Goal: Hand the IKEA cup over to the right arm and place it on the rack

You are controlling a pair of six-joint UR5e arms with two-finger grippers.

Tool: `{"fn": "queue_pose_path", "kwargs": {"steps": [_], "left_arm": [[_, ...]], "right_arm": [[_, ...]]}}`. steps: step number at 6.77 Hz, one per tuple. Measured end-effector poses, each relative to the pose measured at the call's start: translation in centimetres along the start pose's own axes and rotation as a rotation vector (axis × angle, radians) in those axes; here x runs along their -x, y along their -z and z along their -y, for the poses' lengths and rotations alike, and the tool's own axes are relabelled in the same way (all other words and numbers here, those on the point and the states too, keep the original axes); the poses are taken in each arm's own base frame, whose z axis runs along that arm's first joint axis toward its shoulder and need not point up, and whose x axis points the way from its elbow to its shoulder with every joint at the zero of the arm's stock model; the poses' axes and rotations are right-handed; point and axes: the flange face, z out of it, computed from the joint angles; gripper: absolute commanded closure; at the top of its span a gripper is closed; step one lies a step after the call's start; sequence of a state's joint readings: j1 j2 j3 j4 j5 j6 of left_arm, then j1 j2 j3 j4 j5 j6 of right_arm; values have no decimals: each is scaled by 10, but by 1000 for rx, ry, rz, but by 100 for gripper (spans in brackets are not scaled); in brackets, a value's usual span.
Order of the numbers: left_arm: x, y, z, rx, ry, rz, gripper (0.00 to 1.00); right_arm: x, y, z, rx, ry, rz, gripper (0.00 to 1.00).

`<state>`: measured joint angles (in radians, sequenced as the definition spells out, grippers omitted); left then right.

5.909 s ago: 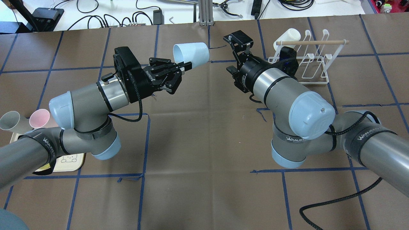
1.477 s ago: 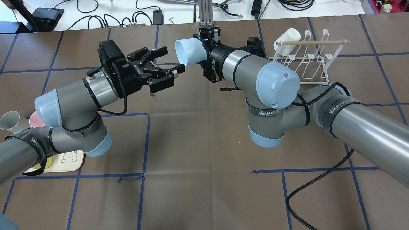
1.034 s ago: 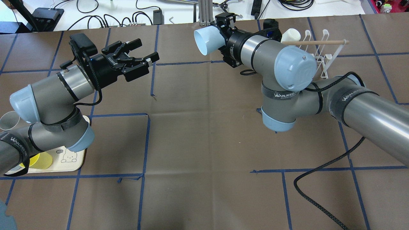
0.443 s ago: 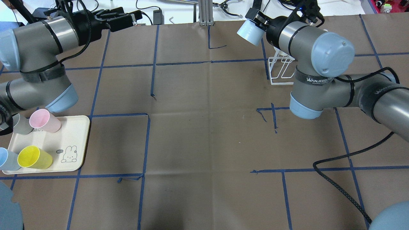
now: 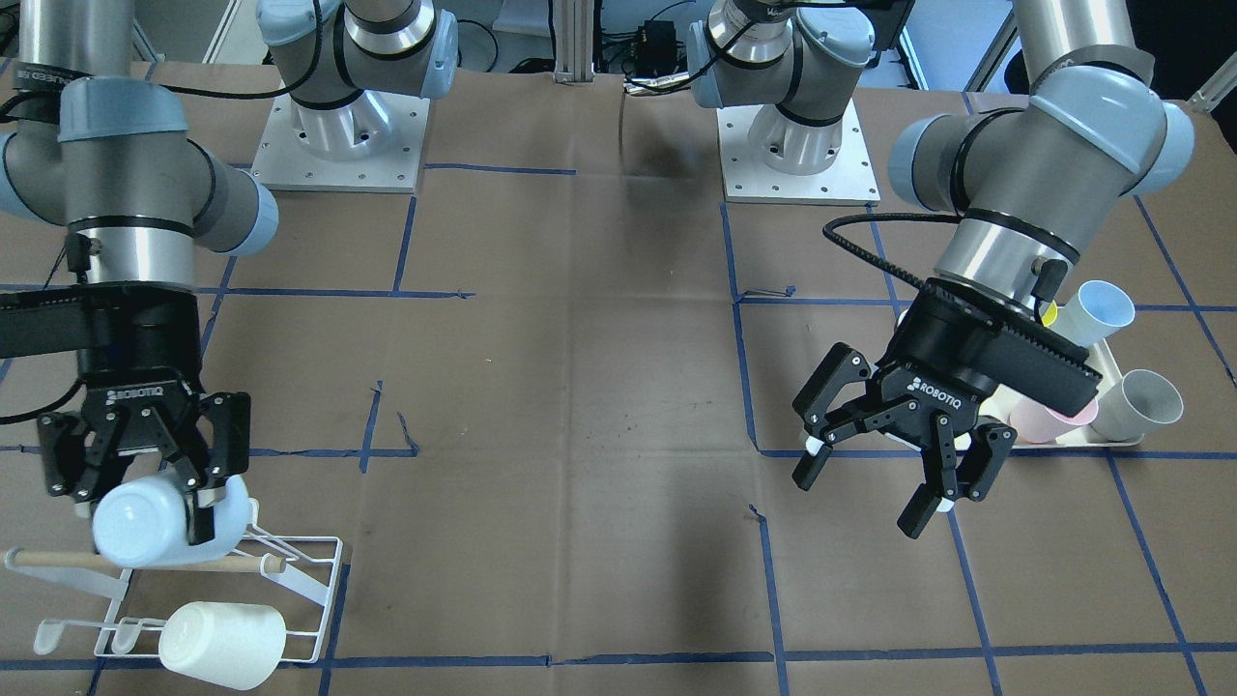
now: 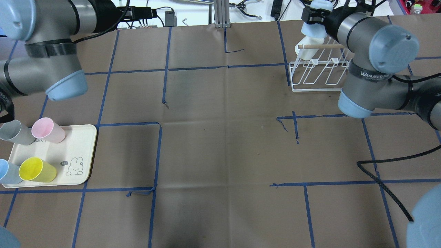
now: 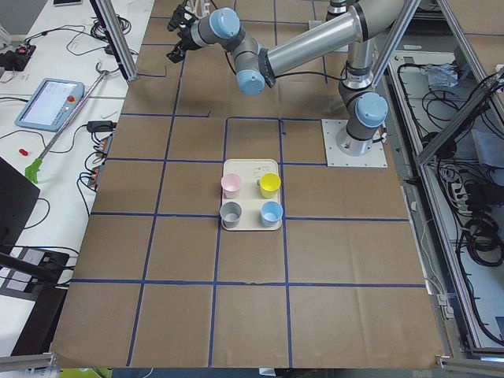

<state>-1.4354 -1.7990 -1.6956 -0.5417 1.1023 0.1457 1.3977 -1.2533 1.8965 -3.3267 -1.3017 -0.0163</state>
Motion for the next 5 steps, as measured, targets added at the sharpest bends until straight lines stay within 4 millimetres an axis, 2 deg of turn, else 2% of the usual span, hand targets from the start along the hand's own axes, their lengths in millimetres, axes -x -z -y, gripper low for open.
{"fn": "queue_pose_path", "kwargs": {"steps": [2,5], "left_arm": [[-21,22,5,335,64,172,1],[-54,84,-7,655,99,268,1]], "right_arm": [[-42,-35,9,-17,106,-45,90],[-101,-73,13,-76,127,-80,90]]}}
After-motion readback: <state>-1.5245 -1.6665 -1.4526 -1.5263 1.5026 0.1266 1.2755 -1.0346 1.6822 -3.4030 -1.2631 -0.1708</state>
